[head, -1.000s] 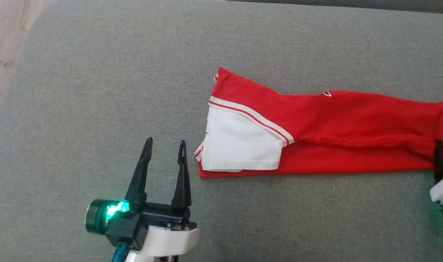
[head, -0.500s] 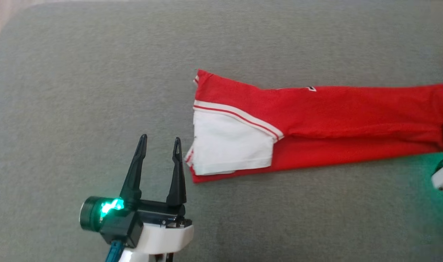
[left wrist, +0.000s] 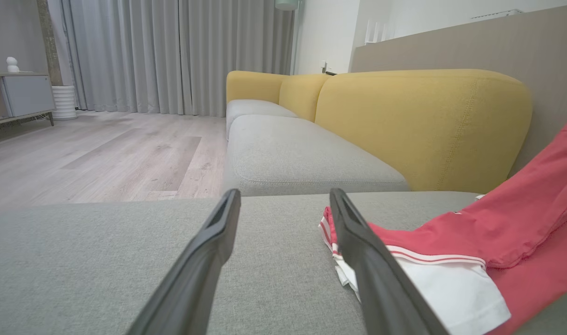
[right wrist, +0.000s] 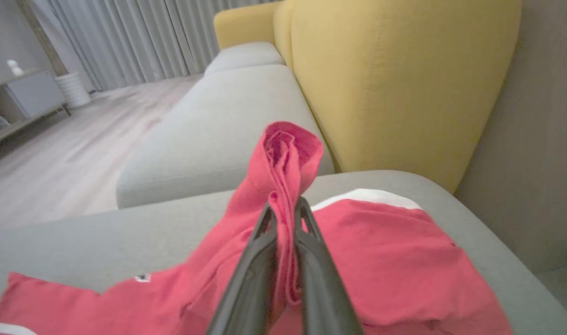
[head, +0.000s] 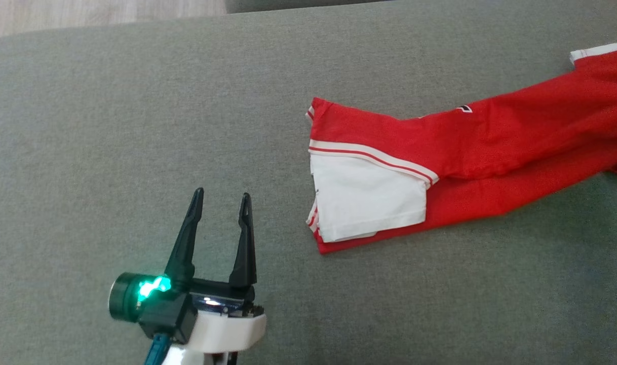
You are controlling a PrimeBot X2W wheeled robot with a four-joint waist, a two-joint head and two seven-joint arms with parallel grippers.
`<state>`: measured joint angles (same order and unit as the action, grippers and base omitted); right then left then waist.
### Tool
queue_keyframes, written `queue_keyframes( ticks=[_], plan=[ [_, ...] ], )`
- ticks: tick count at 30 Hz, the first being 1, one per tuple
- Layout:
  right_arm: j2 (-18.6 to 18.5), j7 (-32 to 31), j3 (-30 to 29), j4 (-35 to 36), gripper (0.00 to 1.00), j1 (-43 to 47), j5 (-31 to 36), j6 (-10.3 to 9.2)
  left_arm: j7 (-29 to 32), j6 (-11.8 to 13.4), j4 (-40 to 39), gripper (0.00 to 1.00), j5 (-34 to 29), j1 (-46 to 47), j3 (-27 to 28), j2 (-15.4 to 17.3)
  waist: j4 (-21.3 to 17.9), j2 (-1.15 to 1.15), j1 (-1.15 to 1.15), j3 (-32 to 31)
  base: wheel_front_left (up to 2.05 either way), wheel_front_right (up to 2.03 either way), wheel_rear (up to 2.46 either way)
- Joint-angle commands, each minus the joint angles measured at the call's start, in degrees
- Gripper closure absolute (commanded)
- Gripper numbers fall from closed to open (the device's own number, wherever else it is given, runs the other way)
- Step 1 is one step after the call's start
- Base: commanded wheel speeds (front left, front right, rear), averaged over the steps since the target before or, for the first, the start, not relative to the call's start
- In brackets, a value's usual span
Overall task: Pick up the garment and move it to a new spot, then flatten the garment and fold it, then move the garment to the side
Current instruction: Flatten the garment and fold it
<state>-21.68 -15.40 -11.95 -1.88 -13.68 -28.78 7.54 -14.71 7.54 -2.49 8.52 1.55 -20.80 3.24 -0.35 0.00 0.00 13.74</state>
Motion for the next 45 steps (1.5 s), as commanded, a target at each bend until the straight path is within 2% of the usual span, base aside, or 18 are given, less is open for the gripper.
queue_keyframes(
  ticks=[1,5,9,13,17,18,19,23,28,34,38,42,45],
  plan=[
    [-0.6,-0.3,1.2,2.7,1.0,-1.5,-0.4,-0.05,-0.3,-0.1,-1.5,0.0,-0.4,0.6,1.8,-0.3,0.2,0.0,0.0,-0.1,0.0,0.0,0.0],
    [4.2,-2.3,6.1,10.8,1.0,-0.3,-1.0,-0.05,-0.3,-0.1,-1.0,0.0,-0.2,0.4,1.6,-0.3,1.4,0.0,0.0,-0.1,0.0,0.0,0.0],
    [8.9,-3.1,13.5,14.7,1.0,0.6,0.6,-0.05,-0.3,-0.2,-0.4,0.0,-0.2,0.4,1.6,-0.4,2.7,0.0,0.0,0.0,0.0,0.0,0.0],
    [13.6,-2.6,22.2,12.1,1.0,0.5,2.0,-0.05,-0.3,-0.3,0.0,0.0,-0.1,0.6,1.2,-0.4,4.1,0.0,0.0,0.1,0.0,0.0,0.0],
    [16.6,-0.4,29.5,5.0,1.0,-0.7,5.5,-0.05,-0.3,-0.4,0.4,0.0,0.3,1.0,0.3,-0.4,5.6,0.0,0.0,0.2,0.0,0.0,0.0],
    [17.1,0.1,30.9,2.8,0.7,-1.0,6.3,-0.05,-0.3,-0.4,0.5,0.0,0.4,1.1,0.1,-0.4,6.0,0.0,0.0,0.3,0.0,0.0,0.0],
    [17.5,0.7,32.0,0.9,0.0,-1.3,6.9,-0.05,-0.3,-0.3,0.5,0.0,0.5,1.2,-0.1,-0.4,6.4,0.0,0.0,0.4,0.0,0.0,0.0],
    [18.6,5.4,33.2,-3.2,0.0,-2.6,6.1,-0.05,-0.3,0.2,0.6,0.0,1.0,1.2,-0.4,-0.4,7.2,0.0,0.0,0.2,0.0,0.0,0.0],
    [18.7,11.4,31.6,-2.0,0.0,-3.5,5.0,-0.05,-0.3,0.7,0.7,0.0,1.5,0.3,0.4,-0.4,6.3,0.0,0.0,-1.3,0.0,0.0,0.0],
    [12.7,21.2,26.2,-1.0,0.0,0.2,2.9,-0.05,-0.3,0.8,1.2,0.0,1.4,-1.4,1.7,-0.4,4.4,0.0,0.0,-5.7,0.0,0.0,0.0],
    [8.2,28.0,24.6,-4.7,0.0,4.9,3.9,-0.05,-0.3,0.4,1.9,0.0,0.3,-3.7,3.5,-0.4,2.8,0.0,0.0,-9.2,0.0,0.0,0.0],
    [7.2,29.9,24.9,-8.4,0.0,8.7,4.6,-0.05,-0.3,0.2,2.3,0.0,-0.5,-6.0,5.0,-0.4,1.8,0.0,0.0,-11.9,0.0,0.0,0.0],
    [6.9,30.3,25.0,-10.6,0.0,11.6,8.4,-0.05,-0.3,-0.4,2.6,0.0,-1.0,-8.2,6.3,-0.4,1.1,0.0,0.0,-13.8,0.0,0.0,0.0]
  ],
)
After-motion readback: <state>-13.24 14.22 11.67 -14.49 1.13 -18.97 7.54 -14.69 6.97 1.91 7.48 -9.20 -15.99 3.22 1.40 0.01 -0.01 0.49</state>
